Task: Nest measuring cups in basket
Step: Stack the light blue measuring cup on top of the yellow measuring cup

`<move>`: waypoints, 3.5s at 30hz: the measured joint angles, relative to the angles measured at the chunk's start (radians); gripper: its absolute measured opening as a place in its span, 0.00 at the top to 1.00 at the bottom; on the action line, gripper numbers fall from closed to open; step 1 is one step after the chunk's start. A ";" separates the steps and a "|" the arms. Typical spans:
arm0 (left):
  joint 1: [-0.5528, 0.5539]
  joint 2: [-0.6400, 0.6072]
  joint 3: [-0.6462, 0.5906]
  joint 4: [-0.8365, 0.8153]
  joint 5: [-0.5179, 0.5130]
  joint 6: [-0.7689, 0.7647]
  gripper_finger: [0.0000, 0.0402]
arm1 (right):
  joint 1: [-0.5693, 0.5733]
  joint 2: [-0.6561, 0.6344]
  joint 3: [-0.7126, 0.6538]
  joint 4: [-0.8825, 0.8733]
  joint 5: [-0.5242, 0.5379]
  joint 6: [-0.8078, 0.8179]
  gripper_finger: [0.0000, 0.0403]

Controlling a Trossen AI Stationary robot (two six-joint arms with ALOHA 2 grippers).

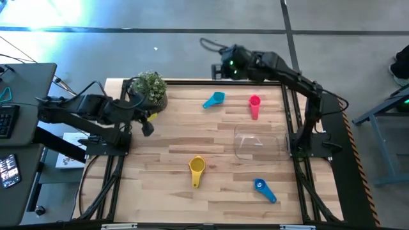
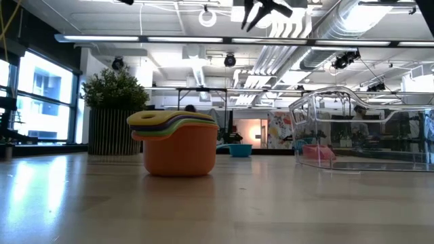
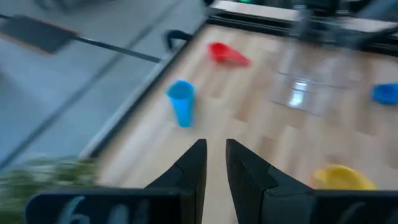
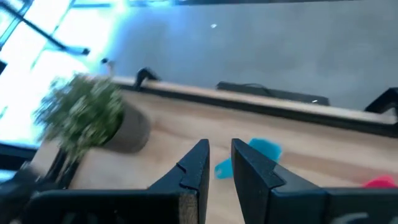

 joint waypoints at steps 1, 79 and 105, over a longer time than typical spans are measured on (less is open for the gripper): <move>0.020 0.000 0.000 0.000 -0.016 0.018 0.87 | -0.023 0.000 0.000 0.000 -0.001 -0.003 0.85; 0.428 0.002 0.000 0.000 0.039 0.276 0.87 | -0.319 0.504 0.000 -0.201 -0.462 0.008 0.72; 0.428 -0.005 0.000 -0.008 0.042 0.403 0.87 | -0.299 0.640 0.001 -0.158 -0.442 0.142 0.71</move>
